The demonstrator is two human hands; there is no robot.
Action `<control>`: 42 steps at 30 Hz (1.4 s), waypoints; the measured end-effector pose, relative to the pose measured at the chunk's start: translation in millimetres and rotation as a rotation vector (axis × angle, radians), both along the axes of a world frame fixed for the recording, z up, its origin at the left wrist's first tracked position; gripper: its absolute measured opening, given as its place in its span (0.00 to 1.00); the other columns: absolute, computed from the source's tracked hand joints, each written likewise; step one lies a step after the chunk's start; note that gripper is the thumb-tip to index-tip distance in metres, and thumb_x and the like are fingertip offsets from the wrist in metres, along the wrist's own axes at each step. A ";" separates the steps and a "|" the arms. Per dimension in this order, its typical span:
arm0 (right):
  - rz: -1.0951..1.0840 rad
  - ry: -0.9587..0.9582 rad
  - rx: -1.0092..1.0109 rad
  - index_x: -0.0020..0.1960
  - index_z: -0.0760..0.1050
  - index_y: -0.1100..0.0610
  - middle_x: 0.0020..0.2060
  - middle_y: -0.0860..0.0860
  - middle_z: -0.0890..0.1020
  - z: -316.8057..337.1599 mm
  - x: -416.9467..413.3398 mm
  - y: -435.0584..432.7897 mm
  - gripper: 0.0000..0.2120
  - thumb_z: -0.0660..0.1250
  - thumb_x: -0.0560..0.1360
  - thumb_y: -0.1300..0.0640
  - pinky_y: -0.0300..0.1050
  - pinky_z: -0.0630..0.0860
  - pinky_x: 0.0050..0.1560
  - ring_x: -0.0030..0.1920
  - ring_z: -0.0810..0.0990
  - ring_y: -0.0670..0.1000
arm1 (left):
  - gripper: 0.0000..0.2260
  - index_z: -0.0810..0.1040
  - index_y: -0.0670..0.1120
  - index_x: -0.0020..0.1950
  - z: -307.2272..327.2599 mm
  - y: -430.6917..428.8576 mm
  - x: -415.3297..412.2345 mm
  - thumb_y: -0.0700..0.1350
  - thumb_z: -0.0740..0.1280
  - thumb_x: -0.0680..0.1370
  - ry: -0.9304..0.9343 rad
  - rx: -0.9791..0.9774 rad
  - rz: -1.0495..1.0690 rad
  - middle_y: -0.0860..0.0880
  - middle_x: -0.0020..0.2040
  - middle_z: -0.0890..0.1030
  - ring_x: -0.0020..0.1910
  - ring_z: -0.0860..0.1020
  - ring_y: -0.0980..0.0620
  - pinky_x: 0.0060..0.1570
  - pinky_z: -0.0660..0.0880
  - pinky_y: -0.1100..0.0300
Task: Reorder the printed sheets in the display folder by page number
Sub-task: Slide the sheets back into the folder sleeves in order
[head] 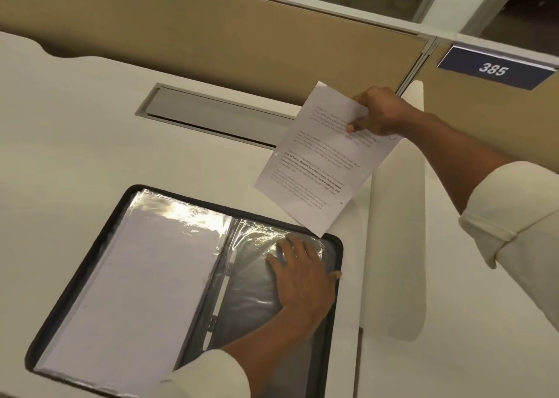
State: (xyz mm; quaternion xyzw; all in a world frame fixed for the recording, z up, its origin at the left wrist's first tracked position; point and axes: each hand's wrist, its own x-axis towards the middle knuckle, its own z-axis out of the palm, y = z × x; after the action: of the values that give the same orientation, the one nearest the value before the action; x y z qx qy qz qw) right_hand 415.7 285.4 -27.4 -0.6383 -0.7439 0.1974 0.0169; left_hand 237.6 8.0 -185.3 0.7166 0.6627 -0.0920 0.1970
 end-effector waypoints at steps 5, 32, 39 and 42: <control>0.011 0.059 0.002 0.63 0.84 0.55 0.50 0.51 0.84 -1.3 7.8 16.7 0.18 0.80 0.74 0.57 0.45 0.73 0.52 0.52 0.81 0.56 | 0.34 0.52 0.41 0.84 4.2 0.9 -0.3 0.61 0.55 0.86 -0.009 0.005 0.037 0.37 0.85 0.51 0.84 0.50 0.34 0.78 0.50 0.31; 0.003 0.068 -0.283 0.56 0.86 0.52 0.39 0.43 0.89 9.6 21.7 43.1 0.12 0.81 0.73 0.55 0.41 0.77 0.42 0.34 0.86 0.41 | 0.15 0.79 0.48 0.60 22.1 4.9 -19.8 0.53 0.56 0.87 -0.214 0.201 0.251 0.50 0.53 0.83 0.50 0.83 0.50 0.50 0.78 0.54; 0.044 0.026 -0.316 0.53 0.86 0.49 0.41 0.44 0.89 7.3 20.0 43.7 0.10 0.81 0.73 0.54 0.47 0.81 0.48 0.42 0.89 0.49 | 0.04 0.80 0.48 0.46 25.1 4.0 -16.3 0.47 0.72 0.79 -0.197 0.148 0.114 0.51 0.37 0.80 0.30 0.78 0.52 0.29 0.72 0.58; 0.076 -0.010 -0.314 0.52 0.85 0.47 0.41 0.43 0.89 6.9 15.1 48.6 0.10 0.81 0.73 0.52 0.50 0.83 0.51 0.44 0.89 0.52 | 0.08 0.79 0.47 0.43 31.5 5.0 -16.2 0.45 0.77 0.73 -0.165 0.169 0.061 0.50 0.33 0.78 0.27 0.75 0.53 0.27 0.67 0.60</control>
State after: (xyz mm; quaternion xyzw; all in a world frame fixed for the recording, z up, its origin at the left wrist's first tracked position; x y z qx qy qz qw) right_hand 430.8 334.0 -20.5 -0.6055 -0.7274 0.3087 -0.0944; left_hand 221.3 13.0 -153.8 0.7153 0.6711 0.0294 0.1926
